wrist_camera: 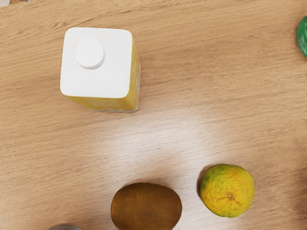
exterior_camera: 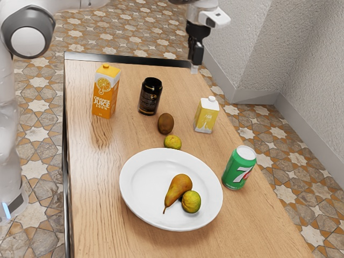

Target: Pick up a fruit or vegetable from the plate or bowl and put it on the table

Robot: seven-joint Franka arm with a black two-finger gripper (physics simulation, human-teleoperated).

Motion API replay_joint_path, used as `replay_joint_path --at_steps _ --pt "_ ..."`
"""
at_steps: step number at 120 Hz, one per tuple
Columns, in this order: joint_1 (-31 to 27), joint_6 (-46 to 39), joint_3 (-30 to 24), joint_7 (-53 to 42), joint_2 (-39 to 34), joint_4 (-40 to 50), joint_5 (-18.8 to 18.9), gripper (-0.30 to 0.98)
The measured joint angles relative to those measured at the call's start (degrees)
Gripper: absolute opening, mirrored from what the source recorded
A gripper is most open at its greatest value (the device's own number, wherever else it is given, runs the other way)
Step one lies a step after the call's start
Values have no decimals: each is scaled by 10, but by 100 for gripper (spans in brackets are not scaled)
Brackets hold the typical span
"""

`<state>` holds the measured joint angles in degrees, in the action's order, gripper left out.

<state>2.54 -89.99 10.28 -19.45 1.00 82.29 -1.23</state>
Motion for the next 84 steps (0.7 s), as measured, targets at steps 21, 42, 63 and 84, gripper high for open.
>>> replay_joint_path --at_steps 21,42,63,84 --pt "25 0 1 -4 0 -2 1 69" --pt "6 -4 -43 -7 49 -54 2 69" --pt "21 -8 -155 -9 72 -58 3 69" --pt "56 -5 -208 -11 70 -44 15 68"
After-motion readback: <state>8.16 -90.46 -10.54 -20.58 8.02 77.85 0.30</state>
